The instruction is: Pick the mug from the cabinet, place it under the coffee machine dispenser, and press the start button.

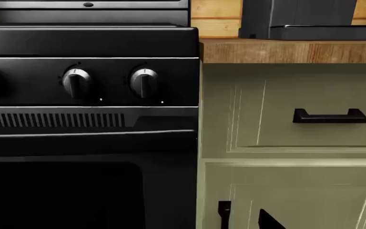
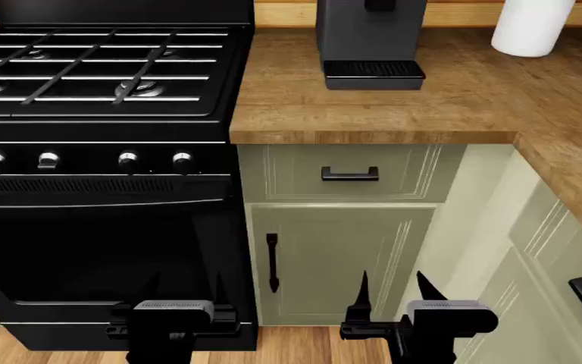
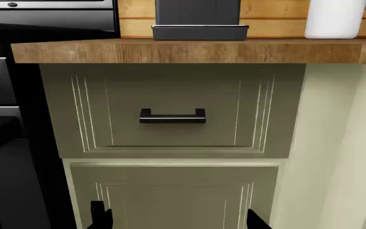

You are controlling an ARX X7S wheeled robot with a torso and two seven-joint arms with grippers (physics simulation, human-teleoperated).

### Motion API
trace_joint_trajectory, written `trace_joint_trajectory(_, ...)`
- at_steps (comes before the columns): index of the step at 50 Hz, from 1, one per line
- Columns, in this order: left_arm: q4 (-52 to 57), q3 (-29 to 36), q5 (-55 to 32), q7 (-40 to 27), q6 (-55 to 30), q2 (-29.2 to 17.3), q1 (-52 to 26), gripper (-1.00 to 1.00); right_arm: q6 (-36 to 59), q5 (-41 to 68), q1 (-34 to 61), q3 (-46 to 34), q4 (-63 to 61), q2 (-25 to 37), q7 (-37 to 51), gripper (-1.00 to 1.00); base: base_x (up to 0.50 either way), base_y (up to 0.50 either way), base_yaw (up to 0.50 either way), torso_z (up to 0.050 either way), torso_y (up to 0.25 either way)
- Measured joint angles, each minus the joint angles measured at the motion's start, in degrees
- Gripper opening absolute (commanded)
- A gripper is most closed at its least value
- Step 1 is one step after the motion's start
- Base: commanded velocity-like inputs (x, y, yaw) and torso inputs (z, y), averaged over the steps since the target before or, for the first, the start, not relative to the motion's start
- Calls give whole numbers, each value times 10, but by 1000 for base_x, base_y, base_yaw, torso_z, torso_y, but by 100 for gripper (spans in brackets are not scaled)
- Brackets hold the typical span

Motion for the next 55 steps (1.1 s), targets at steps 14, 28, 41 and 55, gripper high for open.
trace_joint_trajectory(14, -4, 19, -14, -19, 11, -16, -1, 100, -13, 2, 1, -22, 4, 17, 24, 100, 0, 0, 0, 0, 0)
trace_joint_trajectory(28, -50, 37, -42, -20, 130, -29, -7, 100, -115, -10, 6, -41, 43, 32, 61, 100, 0, 0, 0, 0, 0)
trace_joint_trajectory(41, 233, 27, -115, -65, -87, -84, -27, 100, -157, -10, 29, -55, 36, 47, 74, 100, 0, 0, 0, 0, 0)
trace_joint_trajectory(55, 401, 19, -157, -95, -235, -116, -42, 100, 406, 59, 352, -2, -212, 66, 34, 100, 0, 0, 0, 0, 0)
